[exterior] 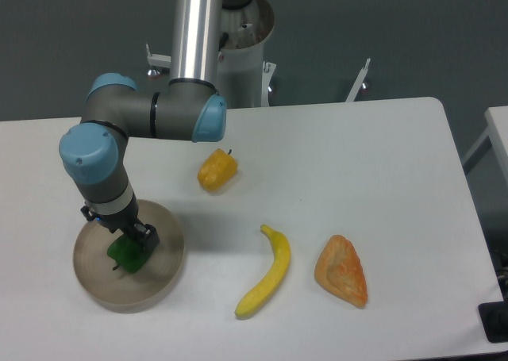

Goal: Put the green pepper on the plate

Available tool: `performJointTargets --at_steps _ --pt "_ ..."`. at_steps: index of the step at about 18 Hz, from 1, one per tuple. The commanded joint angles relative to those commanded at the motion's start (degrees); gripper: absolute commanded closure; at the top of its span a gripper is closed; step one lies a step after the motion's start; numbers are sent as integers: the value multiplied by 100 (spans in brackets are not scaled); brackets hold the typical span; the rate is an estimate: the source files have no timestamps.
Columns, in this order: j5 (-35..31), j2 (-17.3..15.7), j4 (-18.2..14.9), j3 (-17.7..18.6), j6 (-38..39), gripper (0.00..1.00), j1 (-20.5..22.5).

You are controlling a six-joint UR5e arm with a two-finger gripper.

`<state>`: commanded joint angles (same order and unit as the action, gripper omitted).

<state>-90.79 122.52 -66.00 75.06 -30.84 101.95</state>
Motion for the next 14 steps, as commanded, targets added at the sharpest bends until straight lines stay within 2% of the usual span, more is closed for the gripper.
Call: performJointTargets --at_steps 2,6,9,14 --pt "-79 -79 -131 18 -307 5 131" --pt "-132 -404 -509 53 -1290 5 868" --pt "-132 -606 -545 114 -2283 5 1501" --pt "-123 -624 -519 97 -3918 5 2495"
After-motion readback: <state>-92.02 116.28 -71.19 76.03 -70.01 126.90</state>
